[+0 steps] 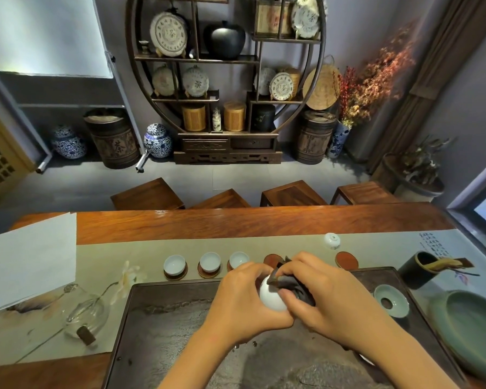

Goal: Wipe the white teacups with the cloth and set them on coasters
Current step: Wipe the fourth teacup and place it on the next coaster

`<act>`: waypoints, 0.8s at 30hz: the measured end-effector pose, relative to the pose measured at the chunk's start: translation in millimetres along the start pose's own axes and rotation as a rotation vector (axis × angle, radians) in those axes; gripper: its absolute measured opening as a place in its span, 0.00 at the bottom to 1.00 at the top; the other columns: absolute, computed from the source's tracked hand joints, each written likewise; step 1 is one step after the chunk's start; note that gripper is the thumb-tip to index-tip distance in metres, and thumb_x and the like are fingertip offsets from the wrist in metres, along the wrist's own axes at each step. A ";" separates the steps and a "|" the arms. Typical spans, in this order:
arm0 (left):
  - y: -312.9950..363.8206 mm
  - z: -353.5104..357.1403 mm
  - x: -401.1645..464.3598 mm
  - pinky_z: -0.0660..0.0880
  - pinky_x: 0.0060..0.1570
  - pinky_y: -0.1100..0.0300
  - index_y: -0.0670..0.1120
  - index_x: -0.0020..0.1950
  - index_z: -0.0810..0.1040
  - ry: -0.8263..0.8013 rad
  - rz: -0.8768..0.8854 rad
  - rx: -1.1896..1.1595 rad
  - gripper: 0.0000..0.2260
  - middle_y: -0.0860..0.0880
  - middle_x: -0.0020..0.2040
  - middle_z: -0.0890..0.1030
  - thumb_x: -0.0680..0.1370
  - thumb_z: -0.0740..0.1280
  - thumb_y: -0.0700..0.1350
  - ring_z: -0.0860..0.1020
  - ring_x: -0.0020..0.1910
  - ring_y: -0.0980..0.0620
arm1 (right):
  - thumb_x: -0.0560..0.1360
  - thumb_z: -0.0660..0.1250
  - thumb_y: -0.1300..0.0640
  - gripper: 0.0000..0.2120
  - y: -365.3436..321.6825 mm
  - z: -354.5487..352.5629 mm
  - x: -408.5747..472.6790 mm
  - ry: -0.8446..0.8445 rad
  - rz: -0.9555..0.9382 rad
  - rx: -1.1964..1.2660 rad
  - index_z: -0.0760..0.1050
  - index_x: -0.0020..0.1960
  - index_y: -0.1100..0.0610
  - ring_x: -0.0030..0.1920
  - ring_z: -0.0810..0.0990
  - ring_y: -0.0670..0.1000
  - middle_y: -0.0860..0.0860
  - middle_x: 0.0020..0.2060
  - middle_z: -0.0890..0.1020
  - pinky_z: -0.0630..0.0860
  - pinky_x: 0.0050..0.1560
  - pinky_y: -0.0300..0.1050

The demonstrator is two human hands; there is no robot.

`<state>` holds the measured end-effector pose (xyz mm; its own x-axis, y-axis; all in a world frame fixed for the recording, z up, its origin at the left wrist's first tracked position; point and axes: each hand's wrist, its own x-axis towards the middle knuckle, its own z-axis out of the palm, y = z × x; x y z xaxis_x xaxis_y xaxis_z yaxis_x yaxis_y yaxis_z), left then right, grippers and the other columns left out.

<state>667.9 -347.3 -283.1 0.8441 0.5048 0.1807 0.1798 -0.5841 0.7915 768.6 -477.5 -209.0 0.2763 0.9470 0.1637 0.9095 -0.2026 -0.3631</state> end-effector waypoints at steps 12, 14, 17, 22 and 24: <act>-0.7 2.0 -1.7 0.69 0.32 0.62 0.54 0.39 0.74 -0.010 0.001 -0.021 0.14 0.54 0.36 0.76 0.57 0.71 0.56 0.73 0.36 0.58 | 0.75 0.60 0.47 0.12 -1.0 3.7 0.4 -0.030 -0.019 -0.056 0.74 0.55 0.50 0.43 0.77 0.50 0.47 0.48 0.75 0.75 0.40 0.49; -0.4 0.7 -2.4 0.71 0.33 0.60 0.54 0.40 0.74 -0.003 0.003 -0.024 0.14 0.54 0.37 0.77 0.58 0.71 0.56 0.74 0.37 0.57 | 0.75 0.59 0.47 0.12 -0.8 5.1 1.3 -0.014 -0.026 -0.052 0.74 0.54 0.50 0.44 0.77 0.49 0.47 0.47 0.75 0.74 0.39 0.48; -1.1 -1.4 -3.8 0.72 0.34 0.60 0.54 0.40 0.76 -0.004 0.003 -0.020 0.14 0.54 0.37 0.78 0.58 0.72 0.56 0.75 0.39 0.56 | 0.73 0.57 0.46 0.14 -2.5 8.8 1.0 0.006 -0.026 -0.038 0.75 0.53 0.49 0.43 0.77 0.49 0.46 0.46 0.76 0.75 0.37 0.48; 1.2 -6.8 -5.7 0.75 0.36 0.63 0.57 0.44 0.79 0.021 -0.031 -0.023 0.16 0.57 0.41 0.80 0.58 0.72 0.58 0.78 0.42 0.59 | 0.72 0.66 0.53 0.08 -1.2 14.0 -1.5 0.152 0.062 0.213 0.77 0.51 0.48 0.45 0.78 0.43 0.41 0.45 0.78 0.75 0.43 0.41; 2.9 -10.4 -4.8 0.74 0.36 0.69 0.61 0.44 0.78 0.028 -0.031 -0.033 0.17 0.60 0.42 0.80 0.58 0.74 0.60 0.79 0.44 0.62 | 0.70 0.68 0.55 0.09 4.3 11.9 -2.3 0.274 0.132 0.349 0.77 0.50 0.47 0.49 0.78 0.40 0.40 0.46 0.80 0.72 0.47 0.32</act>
<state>659.1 -344.8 -275.6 0.8236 0.5405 0.1719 0.1888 -0.5471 0.8155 768.2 -477.6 -221.9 0.4971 0.8084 0.3153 0.7153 -0.1761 -0.6762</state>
